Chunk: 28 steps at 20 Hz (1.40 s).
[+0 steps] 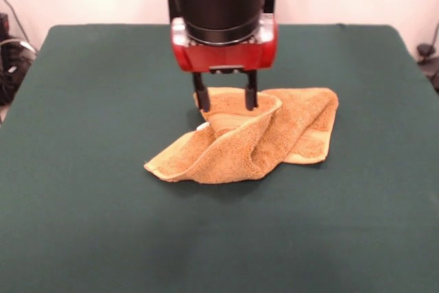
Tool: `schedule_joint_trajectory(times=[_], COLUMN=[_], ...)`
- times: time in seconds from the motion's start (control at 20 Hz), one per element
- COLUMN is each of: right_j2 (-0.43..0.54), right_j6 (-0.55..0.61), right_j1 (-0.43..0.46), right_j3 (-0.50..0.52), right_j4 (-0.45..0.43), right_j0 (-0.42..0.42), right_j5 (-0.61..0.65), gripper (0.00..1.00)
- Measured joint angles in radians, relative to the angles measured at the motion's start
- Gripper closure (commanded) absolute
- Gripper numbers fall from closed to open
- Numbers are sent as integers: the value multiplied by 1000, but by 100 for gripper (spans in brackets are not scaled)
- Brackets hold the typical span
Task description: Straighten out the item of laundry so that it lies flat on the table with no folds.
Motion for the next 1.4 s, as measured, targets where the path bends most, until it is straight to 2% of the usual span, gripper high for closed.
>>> schedule_joint_trajectory(times=[0.45, 1.4], right_j2=[-1, -25], right_j6=[0, 0], right_j1=[6, 7], right_j3=[0, 0], right_j4=[4, 11], right_j0=[35, 30], right_j5=[0, 0], gripper=[0, 0])
